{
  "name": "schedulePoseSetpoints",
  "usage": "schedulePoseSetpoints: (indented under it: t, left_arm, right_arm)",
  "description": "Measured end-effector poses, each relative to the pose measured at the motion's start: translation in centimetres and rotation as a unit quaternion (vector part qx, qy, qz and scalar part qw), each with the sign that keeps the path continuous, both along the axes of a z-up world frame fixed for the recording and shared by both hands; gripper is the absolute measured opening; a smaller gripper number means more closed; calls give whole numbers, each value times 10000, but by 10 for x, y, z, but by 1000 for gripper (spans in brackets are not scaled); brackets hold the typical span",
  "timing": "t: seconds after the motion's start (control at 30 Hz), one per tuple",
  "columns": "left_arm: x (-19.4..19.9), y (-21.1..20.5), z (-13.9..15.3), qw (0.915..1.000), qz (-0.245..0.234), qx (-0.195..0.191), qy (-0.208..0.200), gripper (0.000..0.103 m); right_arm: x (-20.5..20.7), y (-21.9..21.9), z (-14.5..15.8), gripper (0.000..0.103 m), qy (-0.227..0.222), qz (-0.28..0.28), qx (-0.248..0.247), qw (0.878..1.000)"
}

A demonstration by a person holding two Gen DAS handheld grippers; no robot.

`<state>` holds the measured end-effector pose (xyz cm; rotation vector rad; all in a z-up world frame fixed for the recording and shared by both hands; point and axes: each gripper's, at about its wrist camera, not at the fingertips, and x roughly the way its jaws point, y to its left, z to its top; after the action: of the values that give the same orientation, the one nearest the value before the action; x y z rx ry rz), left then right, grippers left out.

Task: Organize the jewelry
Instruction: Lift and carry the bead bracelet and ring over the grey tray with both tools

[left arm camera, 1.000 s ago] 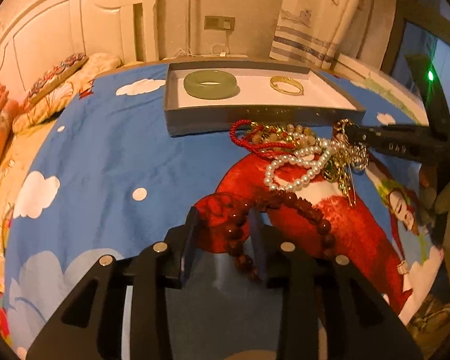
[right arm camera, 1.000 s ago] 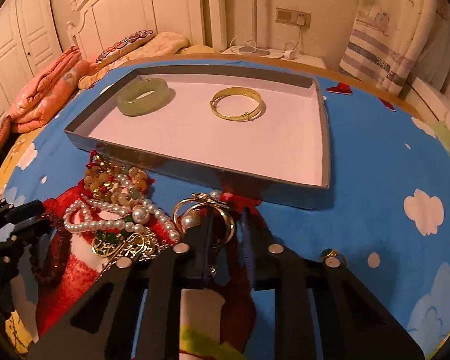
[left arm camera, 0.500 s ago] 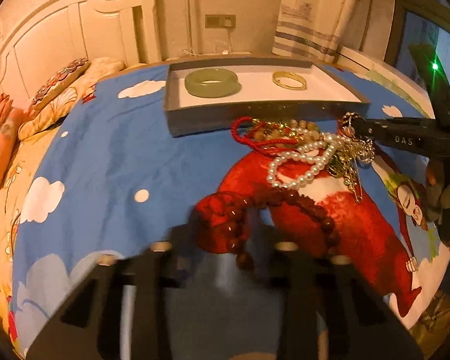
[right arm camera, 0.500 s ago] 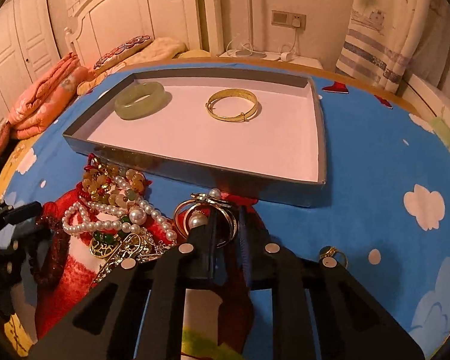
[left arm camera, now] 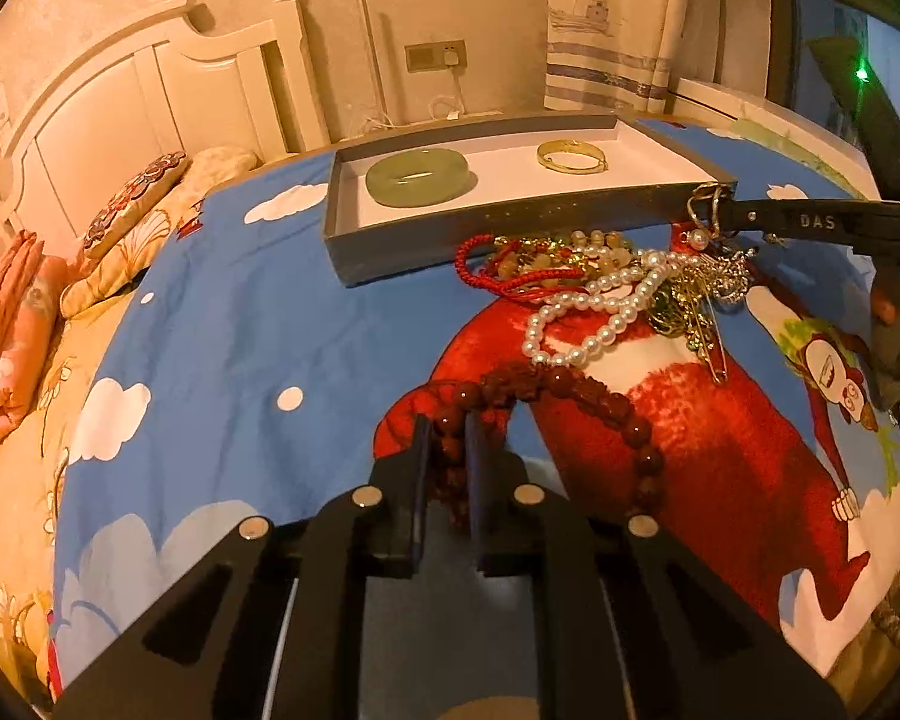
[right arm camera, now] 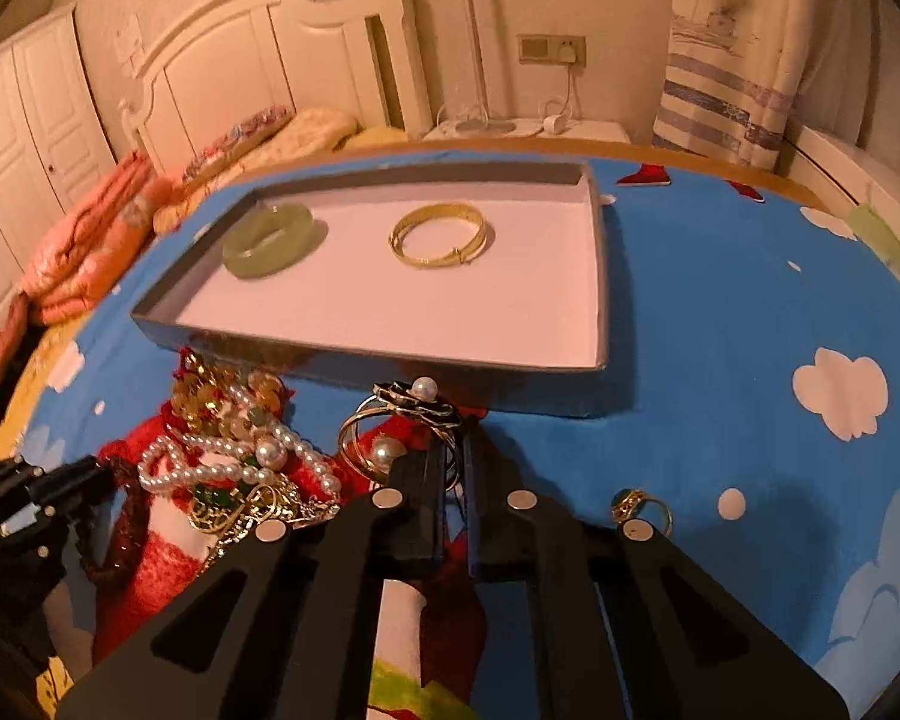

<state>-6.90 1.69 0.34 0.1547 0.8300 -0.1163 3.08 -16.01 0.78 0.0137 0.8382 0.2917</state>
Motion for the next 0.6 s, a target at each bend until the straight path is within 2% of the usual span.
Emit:
schedulePoseSetpoints:
  t: [0.13,0.2,0.33,0.47,0.6]
  left_arm:
    - [-3,2,2,9999,135,-44,-92,11]
    - [-5,7,4,9994,223,-187,-181,10]
    - [-14,25,13,9951,318,-844,-404,10]
    - [-23,47,30,9812,436,-1758,-667,10]
    - [-23,49,47,9764,400,-1941,-855,10]
  right_arm:
    - [-4,-1,4,5,-149,-21,-3,9999]
    - [-5,-3,6,5,-183,-37,76,9998]
    - [-7,-9,8,5,-242,-121,207,9994]
    - [-14,-12,13,5,-453,-97,327,9984]
    - [-17,-12,16,5,-559,-95,356,9978]
